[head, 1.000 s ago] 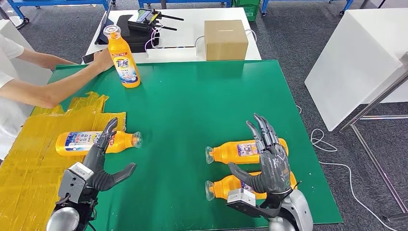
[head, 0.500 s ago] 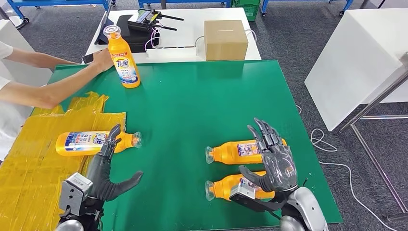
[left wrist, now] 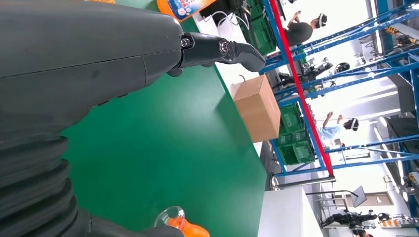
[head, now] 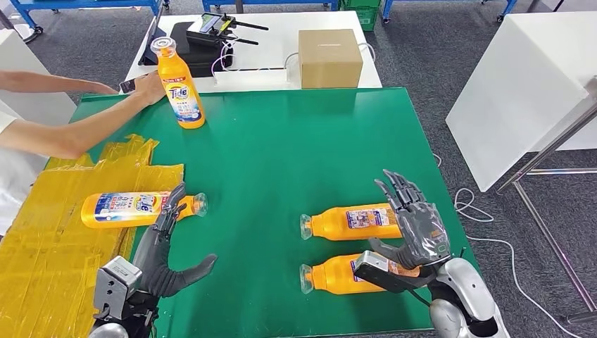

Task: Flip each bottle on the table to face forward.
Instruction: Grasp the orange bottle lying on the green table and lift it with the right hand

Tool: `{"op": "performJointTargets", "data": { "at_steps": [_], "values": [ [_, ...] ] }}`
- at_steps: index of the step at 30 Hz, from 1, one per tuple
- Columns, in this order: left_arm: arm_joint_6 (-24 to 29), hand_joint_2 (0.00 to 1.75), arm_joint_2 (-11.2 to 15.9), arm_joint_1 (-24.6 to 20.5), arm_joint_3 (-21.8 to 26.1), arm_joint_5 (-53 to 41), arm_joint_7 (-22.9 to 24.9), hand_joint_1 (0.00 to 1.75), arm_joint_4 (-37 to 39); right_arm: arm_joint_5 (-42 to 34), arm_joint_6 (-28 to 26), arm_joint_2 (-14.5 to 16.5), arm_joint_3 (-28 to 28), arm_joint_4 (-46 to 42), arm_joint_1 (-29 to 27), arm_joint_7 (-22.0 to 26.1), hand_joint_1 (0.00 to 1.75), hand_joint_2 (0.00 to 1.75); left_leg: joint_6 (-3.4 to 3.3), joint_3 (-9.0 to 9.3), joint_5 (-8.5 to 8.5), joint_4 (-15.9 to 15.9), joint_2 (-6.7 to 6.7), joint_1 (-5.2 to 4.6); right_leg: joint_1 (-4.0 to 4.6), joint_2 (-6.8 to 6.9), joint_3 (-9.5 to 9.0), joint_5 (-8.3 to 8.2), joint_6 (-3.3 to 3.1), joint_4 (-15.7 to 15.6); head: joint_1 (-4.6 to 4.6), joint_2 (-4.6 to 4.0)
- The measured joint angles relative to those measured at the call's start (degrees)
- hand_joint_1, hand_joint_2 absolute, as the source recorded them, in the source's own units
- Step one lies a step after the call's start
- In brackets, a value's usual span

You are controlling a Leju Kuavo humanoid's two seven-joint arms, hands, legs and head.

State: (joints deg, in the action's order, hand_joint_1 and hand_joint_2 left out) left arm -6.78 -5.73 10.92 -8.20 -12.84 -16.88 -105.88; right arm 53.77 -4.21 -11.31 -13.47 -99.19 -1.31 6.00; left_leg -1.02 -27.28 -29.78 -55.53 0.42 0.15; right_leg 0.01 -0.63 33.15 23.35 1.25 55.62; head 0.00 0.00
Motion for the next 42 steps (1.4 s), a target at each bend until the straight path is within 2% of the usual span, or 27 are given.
{"op": "performJointTargets", "data": {
  "at_steps": [7, 19, 25, 34, 42],
  "values": [
    [-0.6, 1.75, -0.1, -0.8, -0.3, 0.5, -0.1, 0.00, 0.2, -1.6, 4.1, -2.3, 0.0, 3.7, 2.5, -0.9, 0.00, 1.75, 0.00, 0.02, 0.00, 0.0, 0.00, -0.05, -0.03, 0.00, -0.02, -0.01, 0.01, 0.0, 0.00, 0.00],
    [-1.3, 1.75, -0.3, -2.9, -1.2, 1.1, -0.1, 0.00, 1.2, -2.6, 6.8, -4.1, 0.0, 13.4, 5.7, -1.4, 0.00, 1.75, -0.01, 0.00, 0.00, 0.0, 0.00, -0.04, -0.04, 0.00, 0.00, -0.01, 0.01, 0.0, 0.00, 0.00],
    [-1.5, 1.75, -0.3, -3.9, -1.5, 1.3, -0.1, 0.00, 1.9, -1.1, 6.9, -4.2, -0.2, 19.2, 8.4, -2.0, 0.00, 1.75, -0.01, 0.05, 0.01, 0.0, -0.01, -0.04, -0.03, 0.00, -0.02, -0.01, 0.01, 0.0, 0.00, 0.00],
    [-1.6, 1.75, -0.3, -4.6, -1.8, 1.4, -0.1, 0.00, 2.6, -0.8, 7.3, -4.1, -0.6, 23.3, 9.9, -2.0, 0.00, 1.75, -0.01, 0.00, 0.00, 0.0, -0.01, -0.04, -0.04, 0.01, 0.00, -0.01, 0.01, 0.0, 0.00, 0.00],
    [-1.9, 1.75, -0.4, -5.8, -2.3, 2.0, -0.1, 0.00, 3.7, 1.4, 7.0, -2.8, -2.0, 29.7, 12.9, -1.8, 0.00, 1.75, -0.01, 0.01, 0.01, 0.0, -0.01, -0.03, -0.03, 0.01, -0.01, -0.01, 0.01, 0.0, -0.01, 0.00]
  ]
}}
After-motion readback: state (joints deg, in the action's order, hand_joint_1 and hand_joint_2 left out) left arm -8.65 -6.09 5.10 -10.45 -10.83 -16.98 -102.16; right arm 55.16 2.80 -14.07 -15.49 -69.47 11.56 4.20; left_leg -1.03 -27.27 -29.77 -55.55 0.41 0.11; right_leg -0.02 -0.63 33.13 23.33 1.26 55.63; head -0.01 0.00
